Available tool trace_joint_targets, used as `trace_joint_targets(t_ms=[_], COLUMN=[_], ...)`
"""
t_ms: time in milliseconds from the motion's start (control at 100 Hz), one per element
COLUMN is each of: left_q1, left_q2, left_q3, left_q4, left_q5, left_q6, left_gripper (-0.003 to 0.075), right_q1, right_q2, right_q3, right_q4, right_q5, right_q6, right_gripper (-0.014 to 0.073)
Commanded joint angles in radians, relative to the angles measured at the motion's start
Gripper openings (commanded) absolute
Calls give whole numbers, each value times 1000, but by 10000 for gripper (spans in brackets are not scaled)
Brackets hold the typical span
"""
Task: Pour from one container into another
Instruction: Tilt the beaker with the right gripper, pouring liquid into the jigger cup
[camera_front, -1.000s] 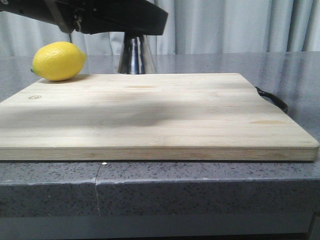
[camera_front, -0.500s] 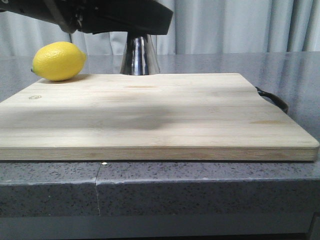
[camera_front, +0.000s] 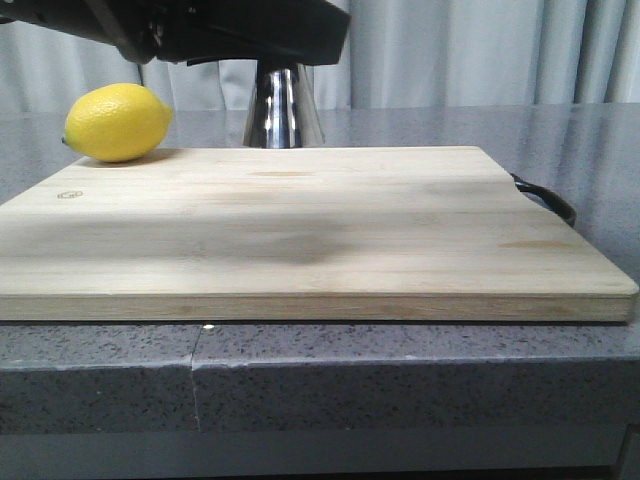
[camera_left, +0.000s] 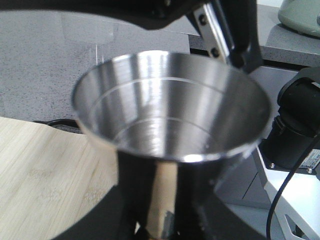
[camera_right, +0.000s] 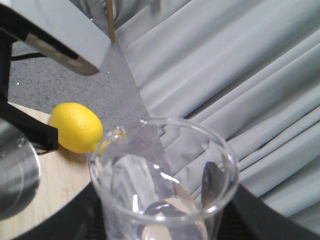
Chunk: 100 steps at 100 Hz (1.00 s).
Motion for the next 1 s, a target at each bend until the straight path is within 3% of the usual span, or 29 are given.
trace_joint_targets(t_ms=[0, 550, 990], left_q1=[-9, -9, -13], left_q2=[-45, -45, -45], left_q3=[-30, -30, -30], left_q4=[-70, -65, -65], left_q5=[58, 58, 58], left_q6=[-8, -8, -8], left_gripper=[-20, -20, -20], right_q1=[-1, -1, -1], right_q2=[-33, -33, -33], right_q3=[-38, -38, -38], right_q4=[-30, -158, -161], right_q5=[-49, -56, -71], right_q6=[-3, -14, -39], right_gripper=[159, 159, 159])
